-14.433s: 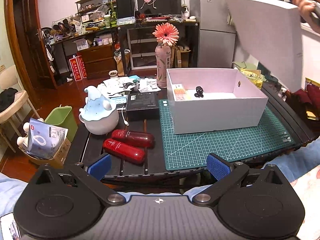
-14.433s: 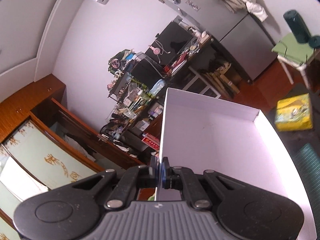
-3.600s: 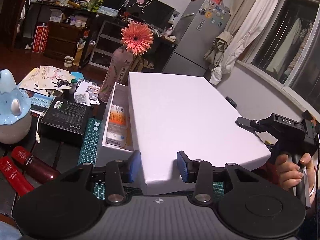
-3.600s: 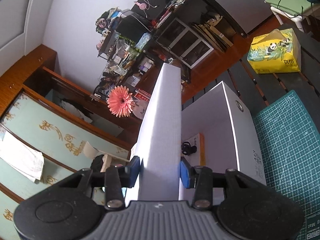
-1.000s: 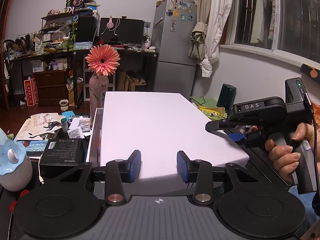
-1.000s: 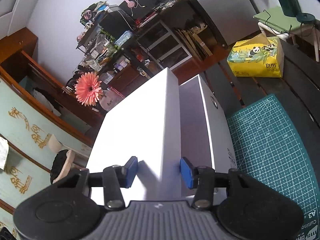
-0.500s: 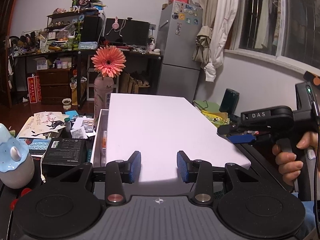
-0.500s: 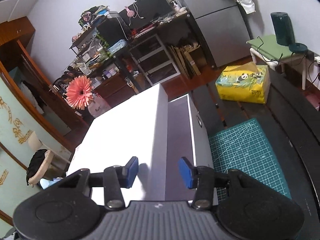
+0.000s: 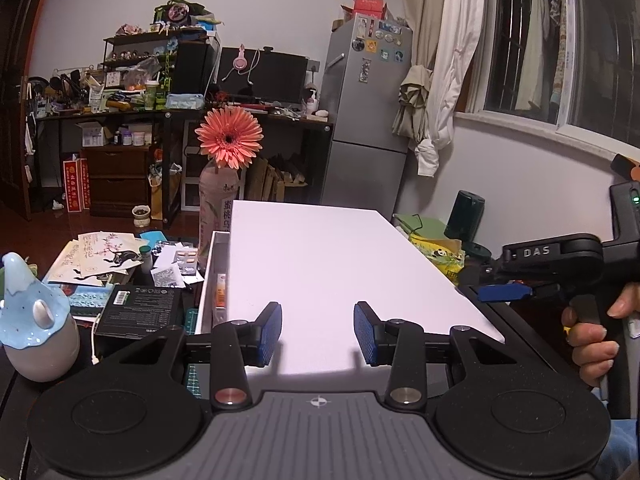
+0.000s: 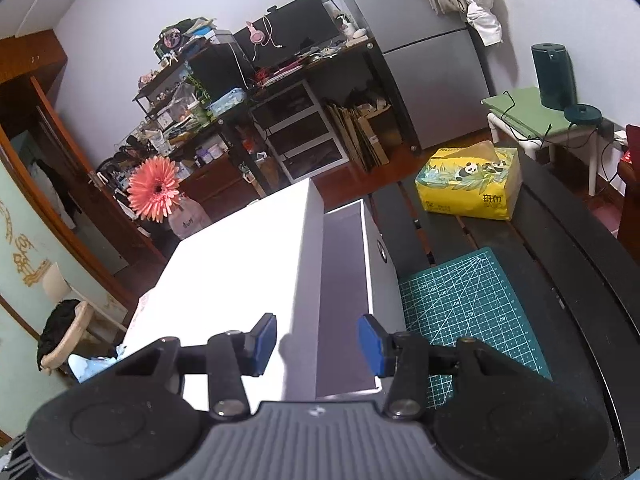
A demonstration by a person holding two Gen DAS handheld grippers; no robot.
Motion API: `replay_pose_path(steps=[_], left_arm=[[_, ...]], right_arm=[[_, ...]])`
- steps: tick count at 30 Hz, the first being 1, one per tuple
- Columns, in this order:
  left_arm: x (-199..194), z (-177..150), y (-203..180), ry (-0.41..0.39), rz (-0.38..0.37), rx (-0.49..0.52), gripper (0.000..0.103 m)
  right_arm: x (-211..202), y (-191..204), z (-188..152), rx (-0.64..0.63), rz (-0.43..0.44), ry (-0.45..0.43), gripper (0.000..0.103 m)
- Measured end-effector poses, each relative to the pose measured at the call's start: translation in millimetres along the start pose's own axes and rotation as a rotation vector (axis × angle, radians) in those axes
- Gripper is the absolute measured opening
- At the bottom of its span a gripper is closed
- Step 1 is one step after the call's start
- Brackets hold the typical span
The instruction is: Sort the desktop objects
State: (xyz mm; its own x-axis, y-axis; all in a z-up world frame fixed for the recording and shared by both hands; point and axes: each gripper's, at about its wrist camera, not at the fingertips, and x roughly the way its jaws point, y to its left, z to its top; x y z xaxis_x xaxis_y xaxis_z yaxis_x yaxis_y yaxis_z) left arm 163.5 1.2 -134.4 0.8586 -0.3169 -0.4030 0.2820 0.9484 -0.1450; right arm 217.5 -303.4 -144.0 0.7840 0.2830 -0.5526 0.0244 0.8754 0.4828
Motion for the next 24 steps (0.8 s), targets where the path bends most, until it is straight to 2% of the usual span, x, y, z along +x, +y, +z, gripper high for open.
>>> replay_pose_path(steps=[4,10,15,20,23,24], left_arm=[[-4,1,2,-0.017,0.017,-0.003,0.041],[-11,2,6,-0.036,0.034,-0.019,0.052],[-14,2,9,-0.037,0.055,-0.039,0.065],[-16,2,13,-0.041,0.093,-0.047,0.068],[-19,2,14,-0.048,0.100,-0.048,0.071],[-20,2,14,-0.051,0.099,-0.047,0.074]], right_arm=[[-9,0,-2,0.003,0.000,-0.024,0.045],[-24,1,-12,-0.012,-0.013,-0.058,0.045],[-38,4,-23,-0.028,-0.013,-0.070,0.045],[-52,5,-36,-0.039,-0.018,-0.076,0.046],[-60,4,-44,-0.025,-0.020,-0.085,0.048],[-63,4,-46,-0.020,-0.019,-0.089,0.051]])
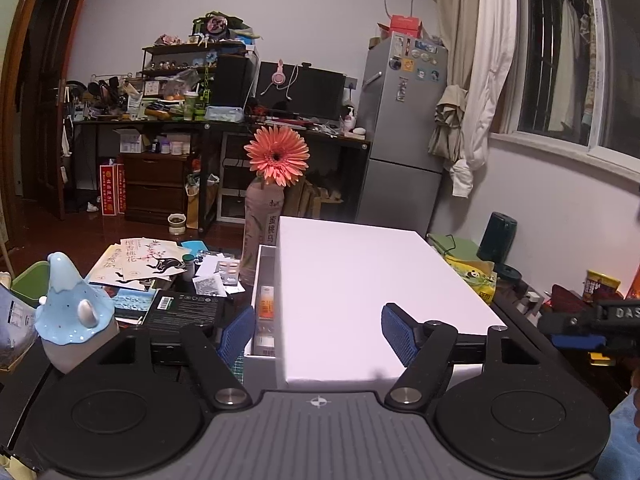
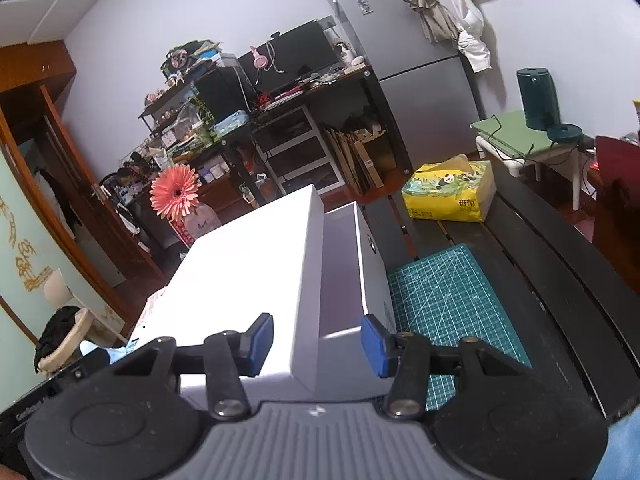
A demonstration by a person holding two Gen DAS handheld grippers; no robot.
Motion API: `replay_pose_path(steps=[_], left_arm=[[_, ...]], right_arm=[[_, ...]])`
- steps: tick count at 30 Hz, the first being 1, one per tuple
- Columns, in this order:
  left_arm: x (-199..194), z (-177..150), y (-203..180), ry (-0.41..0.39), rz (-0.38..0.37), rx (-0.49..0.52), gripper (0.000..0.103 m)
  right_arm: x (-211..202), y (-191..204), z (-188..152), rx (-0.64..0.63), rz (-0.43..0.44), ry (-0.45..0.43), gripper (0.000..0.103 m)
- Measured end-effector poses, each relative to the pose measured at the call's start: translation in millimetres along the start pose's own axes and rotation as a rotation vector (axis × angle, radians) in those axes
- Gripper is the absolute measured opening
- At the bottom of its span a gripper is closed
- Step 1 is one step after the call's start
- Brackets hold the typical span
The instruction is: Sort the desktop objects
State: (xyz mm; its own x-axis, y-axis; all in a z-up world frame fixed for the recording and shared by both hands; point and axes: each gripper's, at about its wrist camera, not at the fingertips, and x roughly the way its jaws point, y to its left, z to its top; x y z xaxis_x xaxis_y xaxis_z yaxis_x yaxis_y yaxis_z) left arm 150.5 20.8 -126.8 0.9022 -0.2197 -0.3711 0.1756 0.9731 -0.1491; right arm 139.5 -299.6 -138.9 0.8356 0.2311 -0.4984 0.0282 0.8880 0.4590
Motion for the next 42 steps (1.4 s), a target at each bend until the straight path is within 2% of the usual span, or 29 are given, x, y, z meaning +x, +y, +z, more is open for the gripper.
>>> replay_pose_path(steps=[6,11,16,21,25,33,35,42], left_arm=[[-9,-2,-2,-0.022,-0.008,0.024,0.082],[-16,-5,0,-0.031,-0.008,0.043,0.084],[-26,-11,4,-0.003,-0.004,0.071,0.086],[-36,-15,-2,-0.007,0.004,0.152,0.086],[-40,-17,0,0.006,0.002,0.139,0.086],[-53,-22,5,-0.042,0.042,0.147,0.087],[-55,-22,8,-0.040,0.034,0.129,0.090],[-60,-25,9,-0.040,0.001,0.116,0.090]], right_arm=[[-10,4,-11,-0.021,-0.026,-0.006,0.053],[-11,7,-15,-0.033,-0.028,-0.004,0.053],[-11,7,-15,-0.030,-0.023,-0.002,0.053],[-10,6,-16,-0.021,-0.017,-0.002,0.053],[-10,6,-17,-0.026,-0.015,-0.001,0.053],[-9,5,-17,-0.009,-0.003,0.013,0.053],[-9,6,-18,-0.010,-0.001,0.015,0.053],[-8,7,-19,-0.012,0.004,0.024,0.053]])
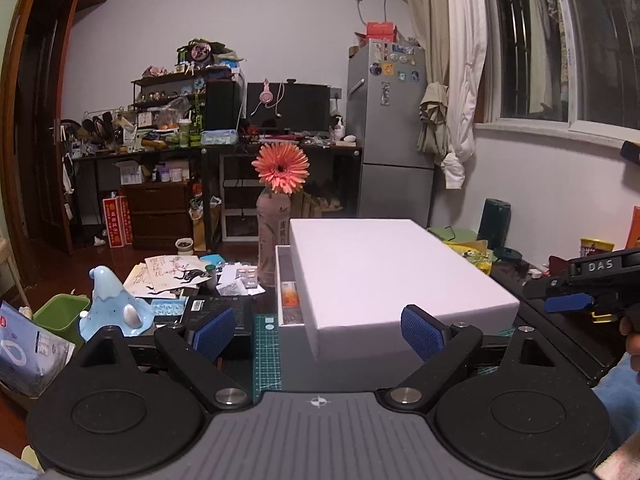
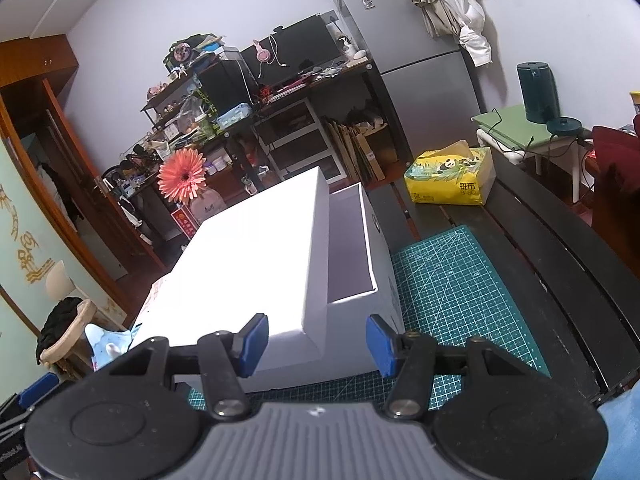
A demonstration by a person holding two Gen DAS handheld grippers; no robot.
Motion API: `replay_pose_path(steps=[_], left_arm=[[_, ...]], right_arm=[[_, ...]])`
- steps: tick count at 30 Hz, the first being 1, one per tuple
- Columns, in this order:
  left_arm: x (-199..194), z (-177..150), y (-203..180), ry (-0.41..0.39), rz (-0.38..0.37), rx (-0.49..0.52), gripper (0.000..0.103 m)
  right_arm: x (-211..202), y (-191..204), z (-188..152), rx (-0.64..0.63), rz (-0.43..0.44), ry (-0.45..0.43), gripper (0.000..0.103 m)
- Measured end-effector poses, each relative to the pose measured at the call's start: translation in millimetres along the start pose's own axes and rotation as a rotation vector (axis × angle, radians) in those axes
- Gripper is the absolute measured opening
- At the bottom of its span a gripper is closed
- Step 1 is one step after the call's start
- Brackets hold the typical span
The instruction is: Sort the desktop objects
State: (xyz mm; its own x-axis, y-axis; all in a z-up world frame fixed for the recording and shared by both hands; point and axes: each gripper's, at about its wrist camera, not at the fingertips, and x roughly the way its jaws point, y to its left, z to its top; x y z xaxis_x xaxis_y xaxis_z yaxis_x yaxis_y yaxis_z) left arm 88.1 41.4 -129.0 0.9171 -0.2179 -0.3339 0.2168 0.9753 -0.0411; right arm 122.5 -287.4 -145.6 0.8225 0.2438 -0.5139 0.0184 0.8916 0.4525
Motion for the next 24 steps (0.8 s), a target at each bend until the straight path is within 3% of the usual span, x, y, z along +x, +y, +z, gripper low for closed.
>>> replay_pose_path(steps=[4,17,24], left_arm=[[1.9,-0.5,-0.1,0.028,-0.013,-0.008,0.090],[-6.0,-1.9,-4.8,-0.015,-0.042,0.015,0.090],[-5.9,0.3,-3.1,-0.018,-0.039,0.003,0.095]], right_arm=[[-0.3,-0.8,0.4,0.006,0.005,0.002,0.053],[-1.5,-1.1,0.3,0.001,0.004,-0.004,0.053],[-2.2,1.1,0.2,-0.015,0.006,-0.009,0.053]])
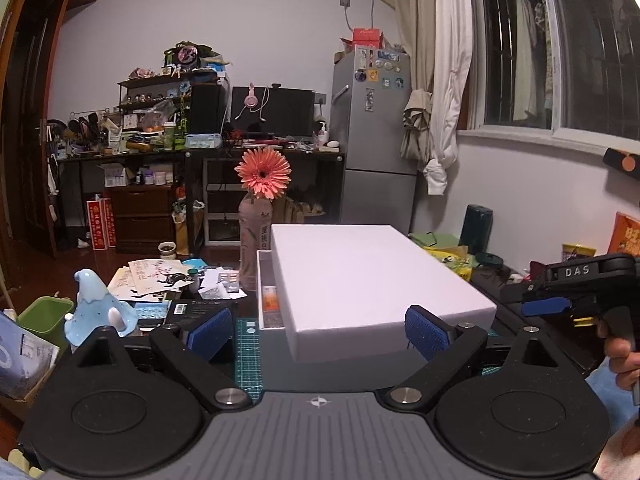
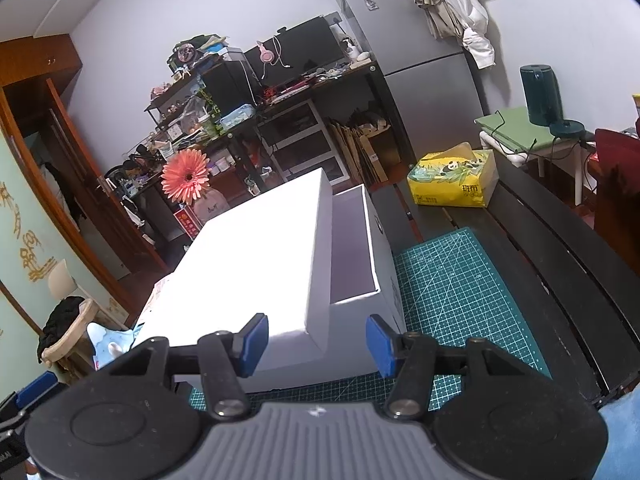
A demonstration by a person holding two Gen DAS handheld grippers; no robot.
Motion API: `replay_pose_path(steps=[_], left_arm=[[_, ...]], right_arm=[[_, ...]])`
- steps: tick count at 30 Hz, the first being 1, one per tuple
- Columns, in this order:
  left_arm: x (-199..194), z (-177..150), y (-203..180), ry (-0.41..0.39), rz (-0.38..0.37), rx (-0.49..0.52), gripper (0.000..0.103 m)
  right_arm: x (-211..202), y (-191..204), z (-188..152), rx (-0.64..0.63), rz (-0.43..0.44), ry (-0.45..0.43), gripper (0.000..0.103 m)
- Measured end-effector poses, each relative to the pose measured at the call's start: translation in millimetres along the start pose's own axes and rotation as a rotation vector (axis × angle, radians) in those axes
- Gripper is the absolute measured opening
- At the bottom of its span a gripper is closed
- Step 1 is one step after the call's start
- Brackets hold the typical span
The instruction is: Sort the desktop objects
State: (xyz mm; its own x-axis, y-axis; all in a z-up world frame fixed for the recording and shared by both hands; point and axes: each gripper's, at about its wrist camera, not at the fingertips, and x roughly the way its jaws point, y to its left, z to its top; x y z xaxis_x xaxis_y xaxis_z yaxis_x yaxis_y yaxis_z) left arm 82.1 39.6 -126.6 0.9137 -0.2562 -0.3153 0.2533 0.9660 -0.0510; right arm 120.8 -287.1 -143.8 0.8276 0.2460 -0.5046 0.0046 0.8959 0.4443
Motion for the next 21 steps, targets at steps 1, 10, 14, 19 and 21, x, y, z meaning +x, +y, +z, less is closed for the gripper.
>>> replay_pose_path(steps=[1,10,14,19,21], left_arm=[[0,0,-1,-0.004,0.005,0.004,0.095],[3,1,5,0.006,0.013,-0.033,0.095],[3,3,1,-0.009,0.026,-0.022,0.095],[7,5,0,0.005,0.028,-0.017,0.095],[11,6,0,0.015,0.027,-0.021,0.095]], right_arm=[[-1,1,0,-0.010,-0.003,-0.005,0.053],[-12,24,-5,-0.158,-0.062,-0.104,0.056],[-17,30,-7,-0.204,-0.105,-0.166,0.075],[-20,35,-9,-0.275,-0.088,-0.193,0.079],[-21,40,-11,-0.332,-0.107,-0.234,0.080]])
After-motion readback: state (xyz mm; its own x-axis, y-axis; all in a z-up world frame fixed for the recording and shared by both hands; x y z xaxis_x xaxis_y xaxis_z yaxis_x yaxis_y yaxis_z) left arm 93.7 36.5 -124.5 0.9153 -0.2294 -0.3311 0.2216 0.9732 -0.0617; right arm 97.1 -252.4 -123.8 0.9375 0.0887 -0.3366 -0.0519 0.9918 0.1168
